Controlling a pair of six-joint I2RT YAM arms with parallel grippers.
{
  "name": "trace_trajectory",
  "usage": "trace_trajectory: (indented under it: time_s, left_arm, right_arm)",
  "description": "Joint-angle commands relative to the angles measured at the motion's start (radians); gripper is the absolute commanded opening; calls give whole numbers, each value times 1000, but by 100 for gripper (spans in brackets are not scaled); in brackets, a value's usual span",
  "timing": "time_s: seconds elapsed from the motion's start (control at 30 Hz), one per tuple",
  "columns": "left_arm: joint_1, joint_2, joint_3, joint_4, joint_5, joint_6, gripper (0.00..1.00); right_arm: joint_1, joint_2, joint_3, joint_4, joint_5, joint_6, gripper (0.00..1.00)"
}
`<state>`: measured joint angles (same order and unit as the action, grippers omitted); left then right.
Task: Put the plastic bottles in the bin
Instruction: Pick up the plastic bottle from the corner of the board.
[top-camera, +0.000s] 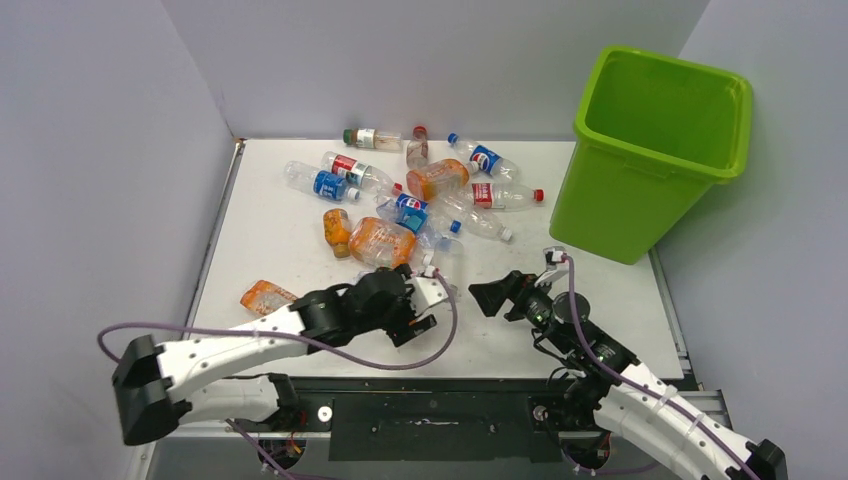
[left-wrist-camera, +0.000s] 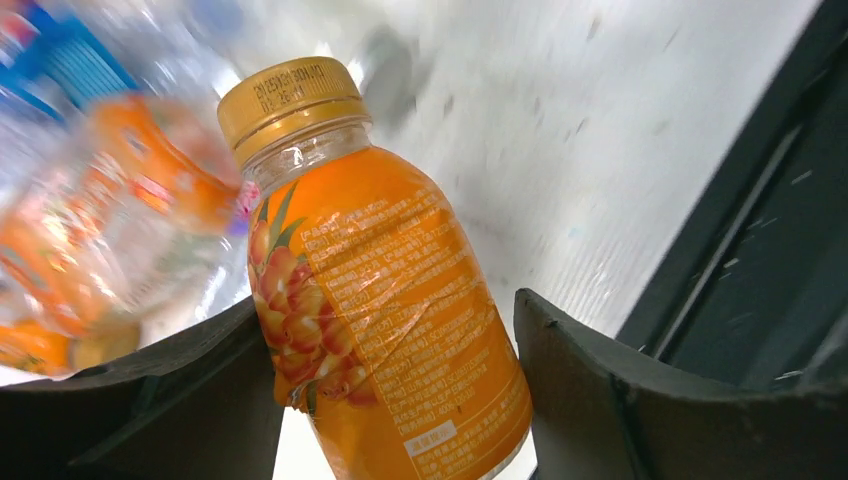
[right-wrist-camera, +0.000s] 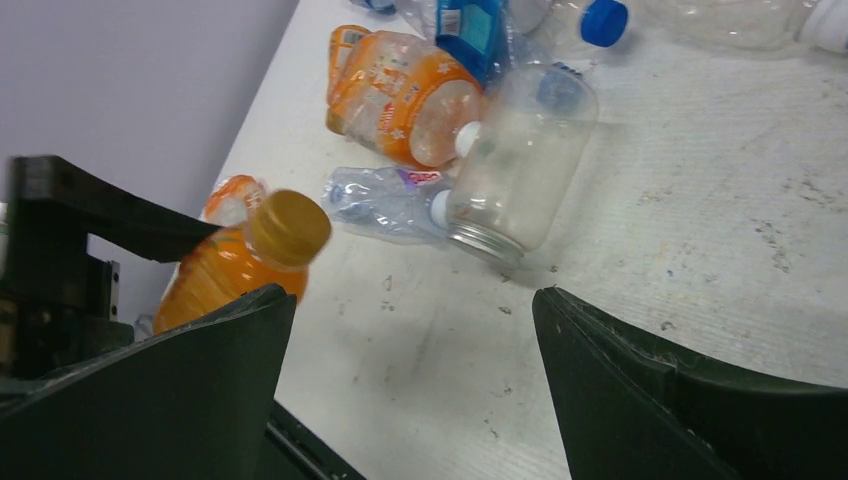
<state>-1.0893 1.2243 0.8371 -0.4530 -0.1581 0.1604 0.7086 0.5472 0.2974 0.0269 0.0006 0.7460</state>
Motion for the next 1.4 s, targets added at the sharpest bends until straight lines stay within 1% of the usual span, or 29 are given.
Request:
trace_trajectory:
  time_s: [0.0,0.1,0.13,0.2,0.27,0.37,0.47,0.57,0.63,0.73,0.93,1.07,1.17,1.2,1.37]
  left_arm:
    - [4,-283,-58,229,126,-12,26]
    - [11,-454,-148,423,238,-18,26]
    - [16,-493,-180,506,266,-22,26]
    - [32,-547,-206,612,300,-33,26]
    - [43,-545,-216,727,314,-54,24]
    - [66,-512,-240,870,377,-88,19]
    - [118,-495,-302,1024,425,-152,15]
    - [167,-511,-371,1144,435,-216,13]
    - [185,-528,-388,1153,435,-215,13]
    - [190,-553,-388,1106,432,-188,13]
    - [192,-584,-394,1046,436,-166,12]
    - [192,-586,-392,1034,433,-128,12]
    - [191,-596,-389,1014,435,-115,12]
    - [190,-602,-389,1007,436,-114,11]
    - [187,-624,-391,977,436,-102,11]
  right_arm:
    - [5,-63,34,197,-126,51,91]
    - [5,-49,75,293,-249,29,90]
    - [5,-25,97,315,-293,14,90]
    - [6,14,131,385,-379,15,90]
    - [8,44,144,498,-439,41,90]
    - [15,83,155,631,-444,56,90]
    - [30,153,190,707,-429,47,90]
    - [68,232,251,712,-433,15,90]
    - [112,264,286,670,-405,-44,90]
    - [193,293,322,610,-318,-141,90]
    - [280,400,393,582,-207,-210,91]
    - [299,439,450,534,-150,-238,94]
    - [299,465,487,503,-129,-245,97]
    - [299,473,495,502,-130,-244,96]
    - [301,484,479,531,-146,-218,74]
